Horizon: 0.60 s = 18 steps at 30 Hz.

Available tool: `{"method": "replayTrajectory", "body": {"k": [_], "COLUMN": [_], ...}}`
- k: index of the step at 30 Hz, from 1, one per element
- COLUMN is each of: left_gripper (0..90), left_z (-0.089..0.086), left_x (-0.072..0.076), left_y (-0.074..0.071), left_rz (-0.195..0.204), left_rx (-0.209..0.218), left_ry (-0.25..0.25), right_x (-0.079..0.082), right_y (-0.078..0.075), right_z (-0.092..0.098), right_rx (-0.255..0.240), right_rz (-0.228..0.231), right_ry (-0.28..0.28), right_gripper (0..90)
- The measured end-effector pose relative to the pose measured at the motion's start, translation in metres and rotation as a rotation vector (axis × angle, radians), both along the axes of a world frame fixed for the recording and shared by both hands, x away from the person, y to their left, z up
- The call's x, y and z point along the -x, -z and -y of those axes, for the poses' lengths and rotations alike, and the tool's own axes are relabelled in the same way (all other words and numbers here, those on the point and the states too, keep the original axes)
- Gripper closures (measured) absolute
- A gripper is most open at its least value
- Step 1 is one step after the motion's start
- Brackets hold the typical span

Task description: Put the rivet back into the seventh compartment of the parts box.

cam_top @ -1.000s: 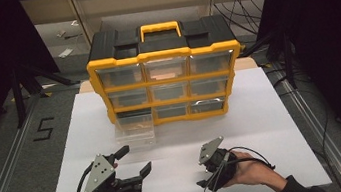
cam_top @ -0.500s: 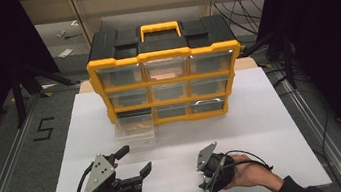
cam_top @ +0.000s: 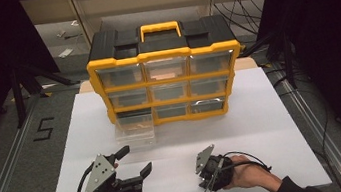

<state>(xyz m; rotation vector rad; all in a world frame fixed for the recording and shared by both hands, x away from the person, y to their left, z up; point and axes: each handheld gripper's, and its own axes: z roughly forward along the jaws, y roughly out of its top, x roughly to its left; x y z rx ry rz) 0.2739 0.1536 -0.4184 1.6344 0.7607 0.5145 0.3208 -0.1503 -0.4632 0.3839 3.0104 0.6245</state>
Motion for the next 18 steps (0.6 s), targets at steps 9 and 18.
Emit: {"method": "replayTrajectory", "body": {"k": [9,18], "left_gripper": [15.4,15.5], "left_z": [0.000,0.000], "left_x": [0.000,0.000], "left_y": [0.000,0.000], "left_rz": [0.001,0.003], "left_rx": [0.002,0.003], "left_ry": [0.001,0.004], "right_x": [0.000,-0.006], "right_y": [0.000,-0.013], "right_z": [0.000,0.006], "right_rx": [0.002,-0.099], "right_rz": [0.000,0.038], "right_ry": [-0.008,0.032], "right_gripper": [75.3,75.4]}}
